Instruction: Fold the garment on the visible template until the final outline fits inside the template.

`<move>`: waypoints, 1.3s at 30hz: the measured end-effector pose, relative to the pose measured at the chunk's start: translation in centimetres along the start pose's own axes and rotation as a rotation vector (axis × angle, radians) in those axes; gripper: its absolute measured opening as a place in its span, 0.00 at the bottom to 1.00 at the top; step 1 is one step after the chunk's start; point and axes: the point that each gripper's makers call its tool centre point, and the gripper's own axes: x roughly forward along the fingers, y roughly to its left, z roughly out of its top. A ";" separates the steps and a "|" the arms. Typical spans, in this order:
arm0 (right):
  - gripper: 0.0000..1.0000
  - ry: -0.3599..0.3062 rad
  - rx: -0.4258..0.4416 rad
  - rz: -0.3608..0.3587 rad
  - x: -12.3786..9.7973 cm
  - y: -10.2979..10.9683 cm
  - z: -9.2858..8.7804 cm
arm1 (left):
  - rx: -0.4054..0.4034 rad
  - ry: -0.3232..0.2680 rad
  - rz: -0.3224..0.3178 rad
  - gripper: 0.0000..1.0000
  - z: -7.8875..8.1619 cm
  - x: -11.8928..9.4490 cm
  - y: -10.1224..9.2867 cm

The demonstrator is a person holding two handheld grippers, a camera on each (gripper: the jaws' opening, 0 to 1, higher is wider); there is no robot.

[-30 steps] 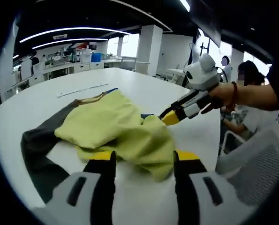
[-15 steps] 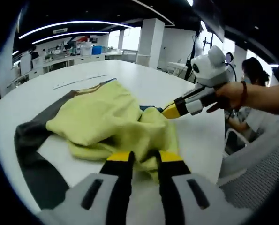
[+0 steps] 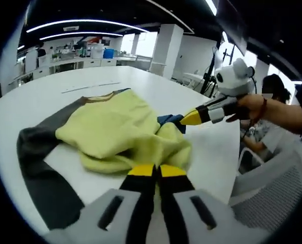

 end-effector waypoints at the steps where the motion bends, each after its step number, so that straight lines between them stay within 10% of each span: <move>1: 0.00 -0.008 0.002 -0.006 -0.3 -0.3 0.3 | -0.007 -0.009 0.002 0.00 0.2 -0.1 0.0; 17: 0.00 -0.029 0.020 -0.128 -4.6 -5.3 2.2 | -0.053 -0.077 0.035 0.00 2.3 -1.7 1.0; 39: 0.00 0.018 0.077 -0.332 -10.1 -15.5 2.0 | -0.110 -0.036 0.057 0.00 0.9 -2.3 1.9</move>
